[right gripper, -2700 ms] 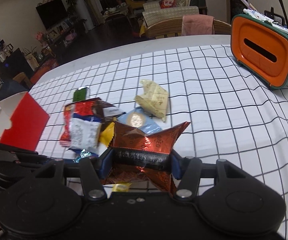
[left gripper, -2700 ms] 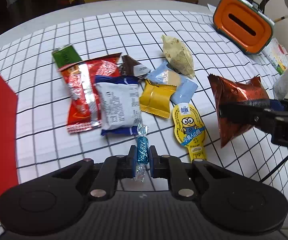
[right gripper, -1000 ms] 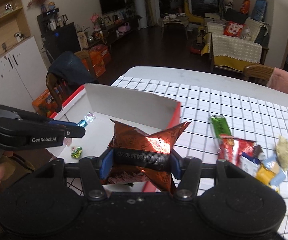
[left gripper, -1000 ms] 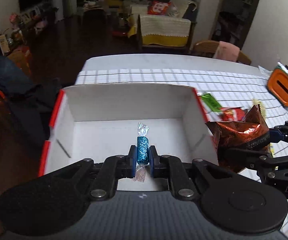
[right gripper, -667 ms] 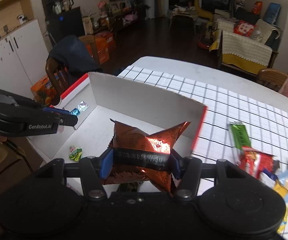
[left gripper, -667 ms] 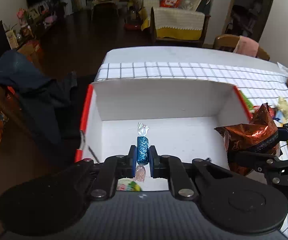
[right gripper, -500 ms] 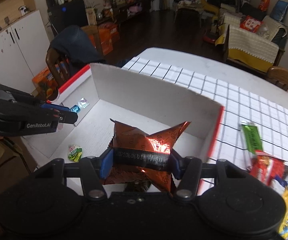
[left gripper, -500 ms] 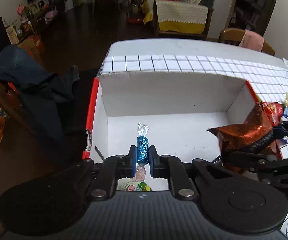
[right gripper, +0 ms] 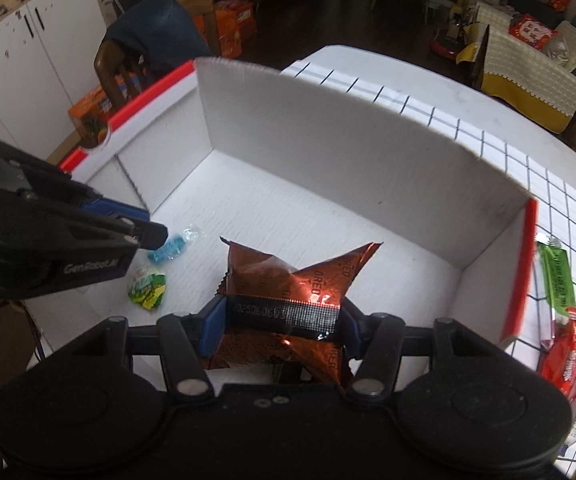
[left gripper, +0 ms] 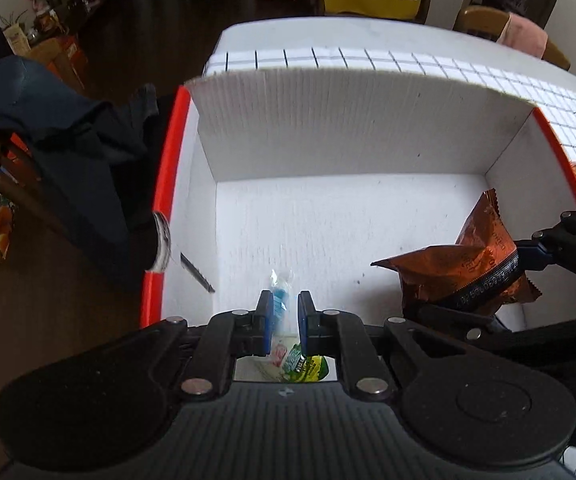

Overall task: Organize snacks
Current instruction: 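Open both tools to drop the pastry packet and blue candy into the box, then move both tools back over the remaining snack pile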

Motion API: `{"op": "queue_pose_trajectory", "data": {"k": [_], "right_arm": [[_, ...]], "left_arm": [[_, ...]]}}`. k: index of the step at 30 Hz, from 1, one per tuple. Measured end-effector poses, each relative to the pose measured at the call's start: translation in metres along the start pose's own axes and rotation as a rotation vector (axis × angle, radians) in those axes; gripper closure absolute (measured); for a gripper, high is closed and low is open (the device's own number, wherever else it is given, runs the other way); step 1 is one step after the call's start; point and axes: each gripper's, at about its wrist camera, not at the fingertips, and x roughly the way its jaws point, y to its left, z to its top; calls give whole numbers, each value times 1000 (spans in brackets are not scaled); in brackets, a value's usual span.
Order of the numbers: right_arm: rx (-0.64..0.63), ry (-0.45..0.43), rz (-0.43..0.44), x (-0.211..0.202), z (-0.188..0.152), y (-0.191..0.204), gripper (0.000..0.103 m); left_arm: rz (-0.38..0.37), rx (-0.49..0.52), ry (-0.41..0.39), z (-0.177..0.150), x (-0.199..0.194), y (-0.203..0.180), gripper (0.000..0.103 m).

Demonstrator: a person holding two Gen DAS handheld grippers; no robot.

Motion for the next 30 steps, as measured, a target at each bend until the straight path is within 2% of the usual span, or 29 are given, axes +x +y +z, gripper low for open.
{"op": "queue_pose_trajectory", "data": {"k": [7,9,14,16,18,26,28,30], "right_arm": [[-8,6,-10,1,0,5,43],[-11,0,-11,0,1,5,40],[6,-28,7,-10,-1,4,39],[14,-46,15,-18,-2,3,35],[30,-67,20,-26,-4,2,28],[110,-132,42,-59,-15,-8,22],[133,-146,48,-68,-19,-13,19],[151,-162,55,-78,-24,-17,18]], "left_arm": [[-5,1,14,-5,4,-1,90],[-9,-1,7,-6,2,-1,90],[-20,-16,-11,-8,-8,0,90],[-26,-16,-26,-8,-15,0,89],[-28,-18,-40,-9,-22,-1,85],[-51,-14,-103,-15,-54,-11,71],[-52,-5,-122,-16,-62,-15,66],[-52,6,-145,-18,-71,-21,54]]}}
